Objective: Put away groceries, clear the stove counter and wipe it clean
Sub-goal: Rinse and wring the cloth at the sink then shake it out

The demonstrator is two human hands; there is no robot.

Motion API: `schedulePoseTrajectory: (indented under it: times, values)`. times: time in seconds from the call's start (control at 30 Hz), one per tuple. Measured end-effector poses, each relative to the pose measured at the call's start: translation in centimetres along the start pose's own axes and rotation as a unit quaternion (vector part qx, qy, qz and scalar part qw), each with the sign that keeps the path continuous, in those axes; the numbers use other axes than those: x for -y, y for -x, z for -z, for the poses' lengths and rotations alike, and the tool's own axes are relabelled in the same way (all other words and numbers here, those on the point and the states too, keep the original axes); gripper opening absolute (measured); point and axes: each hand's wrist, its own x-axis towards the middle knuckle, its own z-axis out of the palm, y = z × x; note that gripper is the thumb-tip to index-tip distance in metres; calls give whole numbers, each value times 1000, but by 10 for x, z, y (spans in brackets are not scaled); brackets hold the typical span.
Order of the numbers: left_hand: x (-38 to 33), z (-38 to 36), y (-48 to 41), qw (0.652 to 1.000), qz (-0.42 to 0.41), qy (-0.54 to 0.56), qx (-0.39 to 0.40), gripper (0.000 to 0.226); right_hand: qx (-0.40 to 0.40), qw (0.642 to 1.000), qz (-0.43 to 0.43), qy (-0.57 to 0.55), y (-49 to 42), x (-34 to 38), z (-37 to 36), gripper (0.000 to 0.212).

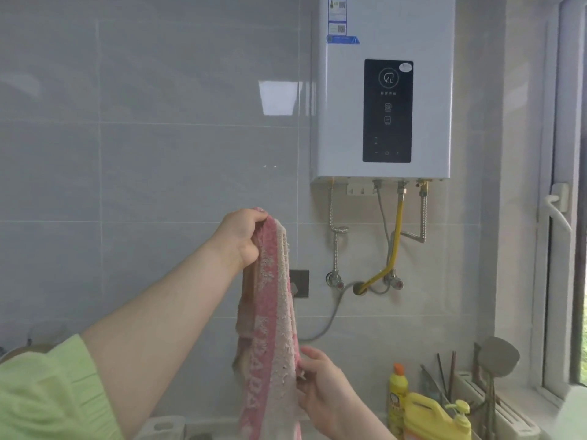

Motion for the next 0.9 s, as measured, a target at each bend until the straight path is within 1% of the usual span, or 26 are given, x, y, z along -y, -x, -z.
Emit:
schedulePoseTrajectory:
  times: [0.1,0.13,0.2,0.23,0.27,0.33,0.43,0.47,0.53,0.6,0.67,0.8,0.83,0.9]
  values:
    - [-6,4,0,1000,-13,1,2,31,62,998,-2,-20,8,6,2,47]
    - [-8,6,0,1000,-17,-5,1,31,77,997,-11,-6,12,6,1,51]
    - [-10,8,0,1000,-27,-14,6,31,86,995,-29,36,15,4,2,68]
    - [-11,9,0,999,-31,-15,12,31,99,993,-36,51,17,2,1,72]
    - [-12,10,0,999,-35,-17,18,30,107,992,-34,54,19,2,0,66]
    - [-11,12,1,998,-42,-28,27,30,106,994,-11,19,17,2,-1,45]
    - [-13,13,6,997,-49,-46,37,28,64,997,36,-23,11,10,-2,35]
    - [-14,14,7,997,-49,-50,35,28,56,998,32,-19,11,13,-3,30]
    - [-16,15,8,997,-49,-54,31,28,71,997,-26,15,13,13,-6,21]
    - [-19,15,10,997,-49,-54,35,29,105,991,-70,51,13,7,-11,28]
    - [-20,14,12,996,-51,-56,44,28,123,990,-59,43,8,-1,-19,35]
    - [-23,19,12,996,-47,-57,42,27,81,997,8,3,-6,2,-30,35]
    - [-24,21,12,997,-46,-56,41,26,67,998,11,0,-9,6,-31,37]
    - [-25,24,13,997,-42,-53,44,25,57,998,-23,17,-14,9,-34,34]
